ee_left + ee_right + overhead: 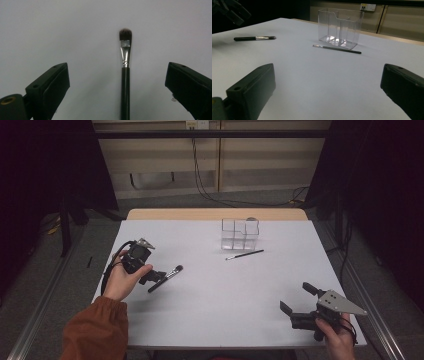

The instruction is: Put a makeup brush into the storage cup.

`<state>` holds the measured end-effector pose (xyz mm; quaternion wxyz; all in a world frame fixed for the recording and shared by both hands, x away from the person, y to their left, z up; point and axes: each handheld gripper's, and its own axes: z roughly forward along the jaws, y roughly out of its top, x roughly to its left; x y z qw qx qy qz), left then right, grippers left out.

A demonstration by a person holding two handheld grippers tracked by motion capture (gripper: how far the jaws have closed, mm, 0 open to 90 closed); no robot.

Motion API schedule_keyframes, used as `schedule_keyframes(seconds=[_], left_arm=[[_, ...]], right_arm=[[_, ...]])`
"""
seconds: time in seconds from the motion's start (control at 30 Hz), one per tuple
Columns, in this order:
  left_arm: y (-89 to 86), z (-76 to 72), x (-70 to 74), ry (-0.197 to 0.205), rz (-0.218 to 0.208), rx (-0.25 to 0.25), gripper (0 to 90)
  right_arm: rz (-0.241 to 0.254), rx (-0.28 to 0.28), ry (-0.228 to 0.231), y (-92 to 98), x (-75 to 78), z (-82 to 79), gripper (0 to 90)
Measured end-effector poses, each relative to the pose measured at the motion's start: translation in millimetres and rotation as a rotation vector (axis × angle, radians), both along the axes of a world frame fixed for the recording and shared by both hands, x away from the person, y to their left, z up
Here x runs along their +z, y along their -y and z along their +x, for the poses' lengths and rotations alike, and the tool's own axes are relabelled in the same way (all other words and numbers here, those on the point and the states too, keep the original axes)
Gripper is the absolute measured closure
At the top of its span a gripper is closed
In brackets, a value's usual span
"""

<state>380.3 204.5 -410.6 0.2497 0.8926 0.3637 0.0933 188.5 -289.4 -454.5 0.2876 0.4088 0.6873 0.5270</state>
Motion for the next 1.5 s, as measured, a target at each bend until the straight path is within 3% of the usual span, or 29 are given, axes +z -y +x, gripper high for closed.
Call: schedule_keyframes(seconds=[0.1,0.23,0.27,0.3,0.33,0.47,0.57,0.73,0.87,1.1,1.2,1.23,1.4,1.5], left_arm=[[2.4,2.3,-3.9,-0.059,0.04,-0.004,5.6],[6.0,4.9,-7.0,-0.084,0.094,-0.017,5.5],[6.7,5.6,-7.7,-0.079,0.107,0.004,5.2],[8.0,6.6,-9.3,-0.09,0.115,0.018,5.0],[7.9,8.3,-10.1,-0.11,0.141,-0.006,5.9],[9.5,12.7,-16.6,-0.171,0.191,-0.014,5.8],[10.2,14.3,-18.6,-0.182,0.211,-0.019,6.2],[12.7,14.9,-22.3,-0.23,0.21,-0.042,6.4],[15.9,14.1,-24.3,-0.24,0.238,-0.059,8.6],[18.3,15.3,-28.2,-0.252,0.261,-0.078,22.7],[18.6,15.5,-28.2,-0.244,0.241,-0.07,34.7],[18.5,15.9,-28.4,-0.247,0.258,-0.079,36.8],[19.7,17.1,-33.9,-0.276,0.28,-0.097,40.5],[20.2,17.6,-34.2,-0.27,0.27,-0.058,43.7]], right_arm=[[0.0,0.0,-0.001,0.0,-0.2,0.3,0.0],[-0.006,0.004,-0.004,-0.5,-0.3,0.1,0.0],[-0.007,0.005,-0.004,-0.7,-0.3,0.2,0.0],[-0.007,0.006,-0.004,-0.8,-0.3,0.3,0.0],[-0.005,0.006,-0.005,-1.0,-0.3,0.4,0.0],[-0.004,0.006,-0.004,-0.5,-0.4,0.4,0.0],[-0.006,0.007,-0.006,-0.4,-0.6,0.6,0.0],[-0.011,0.016,-0.009,-1.5,-0.9,0.9,0.0],[-0.009,0.013,-0.008,-1.3,-0.8,1.0,0.0],[-0.012,0.016,-0.01,-1.2,-1.0,1.0,0.0],[-0.013,0.015,-0.012,-1.2,-1.1,1.2,0.0],[-0.015,0.015,-0.014,-1.2,-1.3,1.4,0.0],[-0.015,0.018,-0.018,-1.4,-1.5,1.6,0.0],[-0.017,0.017,-0.019,-1.4,-1.6,1.7,0.0]])
